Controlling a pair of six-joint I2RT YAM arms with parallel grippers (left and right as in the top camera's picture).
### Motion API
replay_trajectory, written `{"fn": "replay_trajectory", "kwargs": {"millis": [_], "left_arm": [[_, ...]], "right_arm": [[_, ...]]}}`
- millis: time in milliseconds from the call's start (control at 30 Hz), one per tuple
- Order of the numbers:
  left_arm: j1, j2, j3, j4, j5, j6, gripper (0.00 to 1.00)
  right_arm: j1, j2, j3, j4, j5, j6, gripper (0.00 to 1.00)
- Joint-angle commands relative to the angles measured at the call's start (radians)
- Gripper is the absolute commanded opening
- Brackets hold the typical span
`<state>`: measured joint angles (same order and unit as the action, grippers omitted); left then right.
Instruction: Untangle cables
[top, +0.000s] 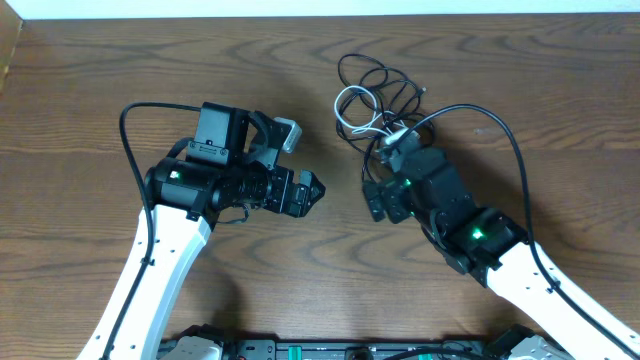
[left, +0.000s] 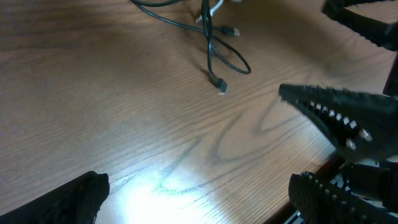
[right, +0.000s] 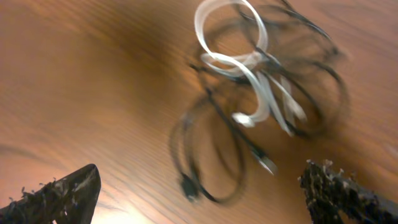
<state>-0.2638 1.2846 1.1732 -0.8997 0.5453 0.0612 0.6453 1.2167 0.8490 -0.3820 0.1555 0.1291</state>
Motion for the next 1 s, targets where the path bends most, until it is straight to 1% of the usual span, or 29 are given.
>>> {"fn": "replay_trajectory", "kwargs": {"millis": [0, 67, 133, 200, 300, 333, 367, 400, 433, 500, 533, 600, 667, 767, 900, 967], "left_arm": [[0.003, -0.005, 0.015, -0.009, -0.023, 0.021, 0.98], [0.003, -0.005, 0.015, -0.014, -0.023, 0.021, 0.98], [0.003, -0.005, 0.015, -0.02, -0.023, 0.021, 0.98], [0.003, -0.005, 0.015, -0.024, -0.022, 0.021, 0.98], [0.002, -0.005, 0.015, -0.027, 0.0, 0.021, 0.98], [0.002, -0.005, 0.015, -0.028, 0.007, 0.02, 0.98], [0.002, -0.005, 0.015, -0.029, 0.014, 0.02, 0.98], [0.002, -0.005, 0.015, -0.032, 0.016, 0.02, 0.97], [0.002, -0.006, 0.015, -0.037, 0.015, 0.02, 0.98], [0.002, -0.006, 0.015, -0.045, 0.015, 0.021, 0.98], [0.002, -0.006, 0.015, -0.047, 0.015, 0.021, 0.98], [0.002, -0.006, 0.015, -0.05, 0.015, 0.021, 0.98], [0.002, -0.006, 0.015, -0.053, 0.015, 0.021, 0.98], [0.002, -0.006, 0.015, -0.061, 0.015, 0.021, 0.98], [-0.016, -0.006, 0.015, -0.066, 0.015, 0.021, 0.98], [-0.033, -0.006, 0.015, -0.065, 0.015, 0.021, 0.98]], "right_arm": [[-0.009, -0.027, 0.007, -0.037, 0.335, 0.119, 0.99], [-0.024, -0.026, 0.007, -0.041, 0.429, 0.151, 0.99], [-0.055, -0.024, 0.007, -0.027, 0.421, 0.161, 0.99], [-0.097, -0.018, 0.007, 0.002, 0.354, 0.183, 0.99], [-0.172, 0.019, 0.007, 0.085, 0.181, 0.225, 0.99], [-0.198, 0.037, 0.007, 0.116, 0.124, 0.262, 0.94], [-0.224, 0.057, 0.007, 0.146, 0.071, 0.312, 0.84], [-0.249, 0.08, 0.007, 0.179, 0.02, 0.374, 0.79], [-0.271, 0.105, 0.007, 0.214, -0.03, 0.432, 0.79], [-0.303, 0.153, 0.007, 0.294, -0.129, 0.516, 0.86], [-0.312, 0.175, 0.007, 0.336, -0.173, 0.531, 0.99], [-0.318, 0.224, 0.007, 0.445, -0.243, 0.534, 0.99], [-0.316, 0.255, 0.007, 0.515, -0.262, 0.56, 0.99], [-0.317, 0.305, 0.008, 0.621, -0.271, 0.639, 0.99], [-0.316, 0.367, 0.008, 0.726, -0.27, 0.769, 0.99], [-0.316, 0.392, 0.007, 0.752, -0.271, 0.79, 0.99]]}}
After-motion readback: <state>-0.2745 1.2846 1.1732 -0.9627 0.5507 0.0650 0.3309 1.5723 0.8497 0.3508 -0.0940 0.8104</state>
